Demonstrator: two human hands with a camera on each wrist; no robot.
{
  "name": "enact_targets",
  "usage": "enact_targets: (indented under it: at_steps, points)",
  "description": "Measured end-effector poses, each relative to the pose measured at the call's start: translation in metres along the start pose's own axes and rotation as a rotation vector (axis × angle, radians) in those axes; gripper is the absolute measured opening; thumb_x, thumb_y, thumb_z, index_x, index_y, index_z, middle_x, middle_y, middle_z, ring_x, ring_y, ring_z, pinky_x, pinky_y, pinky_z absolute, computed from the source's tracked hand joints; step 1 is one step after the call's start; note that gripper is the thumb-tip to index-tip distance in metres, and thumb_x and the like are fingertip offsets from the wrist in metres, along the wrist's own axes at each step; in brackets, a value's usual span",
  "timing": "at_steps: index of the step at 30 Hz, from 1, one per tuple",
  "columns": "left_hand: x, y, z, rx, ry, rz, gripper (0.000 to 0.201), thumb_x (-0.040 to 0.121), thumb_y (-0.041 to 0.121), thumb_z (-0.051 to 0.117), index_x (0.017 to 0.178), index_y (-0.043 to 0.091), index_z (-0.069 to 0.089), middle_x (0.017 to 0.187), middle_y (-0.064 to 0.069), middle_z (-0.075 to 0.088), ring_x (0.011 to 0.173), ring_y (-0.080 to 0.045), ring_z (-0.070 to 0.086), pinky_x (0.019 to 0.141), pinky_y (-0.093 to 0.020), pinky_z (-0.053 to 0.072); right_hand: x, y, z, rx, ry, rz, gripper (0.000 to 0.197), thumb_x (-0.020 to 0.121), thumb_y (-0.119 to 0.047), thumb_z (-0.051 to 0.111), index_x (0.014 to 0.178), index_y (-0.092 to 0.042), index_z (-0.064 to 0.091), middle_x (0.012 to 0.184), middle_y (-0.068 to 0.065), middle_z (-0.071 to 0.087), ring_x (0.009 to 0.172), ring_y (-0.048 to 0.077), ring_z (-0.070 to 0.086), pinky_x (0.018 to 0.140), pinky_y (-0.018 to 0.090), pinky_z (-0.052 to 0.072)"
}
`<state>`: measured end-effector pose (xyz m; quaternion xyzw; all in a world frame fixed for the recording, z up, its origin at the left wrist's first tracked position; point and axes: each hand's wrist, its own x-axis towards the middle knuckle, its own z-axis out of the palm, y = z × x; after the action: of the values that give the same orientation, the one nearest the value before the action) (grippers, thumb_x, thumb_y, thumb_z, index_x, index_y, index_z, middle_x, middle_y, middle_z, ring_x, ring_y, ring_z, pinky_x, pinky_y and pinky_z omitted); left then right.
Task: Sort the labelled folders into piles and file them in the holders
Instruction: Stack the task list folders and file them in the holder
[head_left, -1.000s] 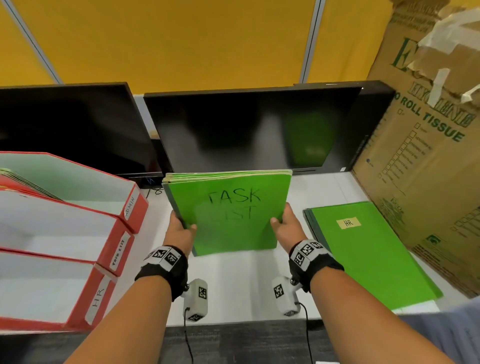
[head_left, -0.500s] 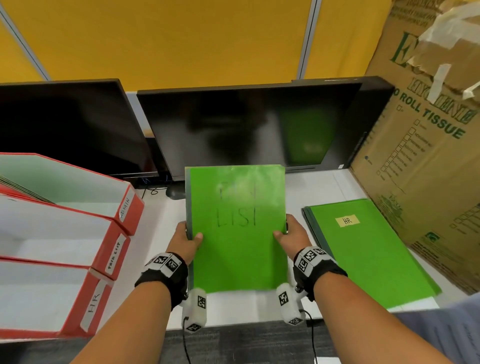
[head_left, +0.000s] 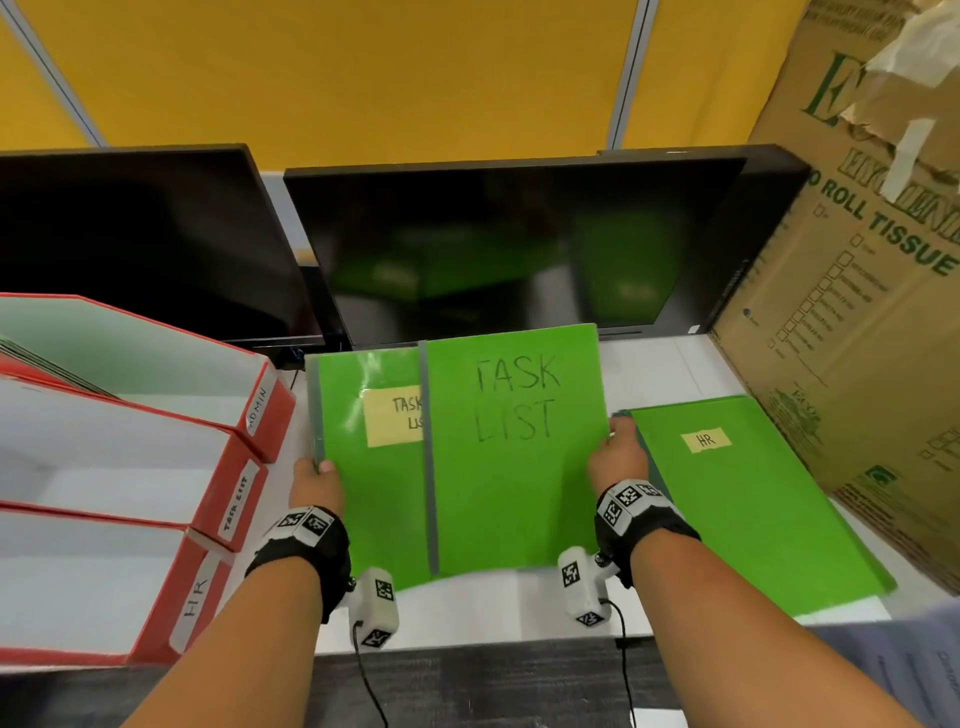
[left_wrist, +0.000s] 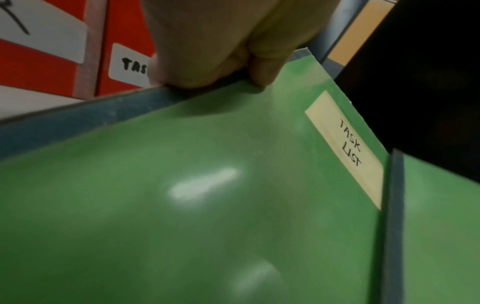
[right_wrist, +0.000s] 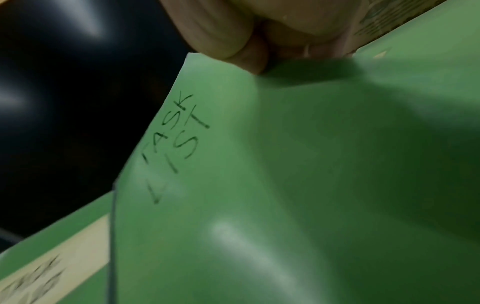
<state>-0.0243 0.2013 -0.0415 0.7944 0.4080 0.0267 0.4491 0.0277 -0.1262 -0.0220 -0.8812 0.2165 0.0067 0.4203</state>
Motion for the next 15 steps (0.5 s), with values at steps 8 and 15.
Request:
enact_targets:
  at_steps: [8, 15]
  points:
    - [0.014, 0.001, -0.038, -0.098, 0.151, -0.068, 0.036, 0.101, 0.021, 0.029, 0.131, 0.008, 0.042, 0.112, -0.024, 0.056, 0.097, -0.036, 0.055, 0.085, -0.041, 0.042, 0.014, -0.003, -0.012, 0.104, 0.265, 0.100, 0.043, 0.076, -0.004, 0.033, 0.107, -0.033, 0.040, 0.104, 0.006, 0.061, 0.087, 0.035, 0.061, 0.083, 0.048, 0.052]
    - [0.015, 0.002, -0.043, -0.090, 0.178, -0.039, 0.035, 0.100, 0.016, 0.030, 0.129, 0.003, 0.045, 0.117, -0.028, 0.055, 0.106, -0.041, 0.053, 0.082, -0.036, 0.036, 0.013, -0.017, -0.008, 0.166, 0.323, 0.082, 0.047, 0.070, -0.003, 0.032, 0.104, -0.034, 0.038, 0.102, 0.004, 0.061, 0.085, 0.034, 0.060, 0.085, 0.050, 0.049]
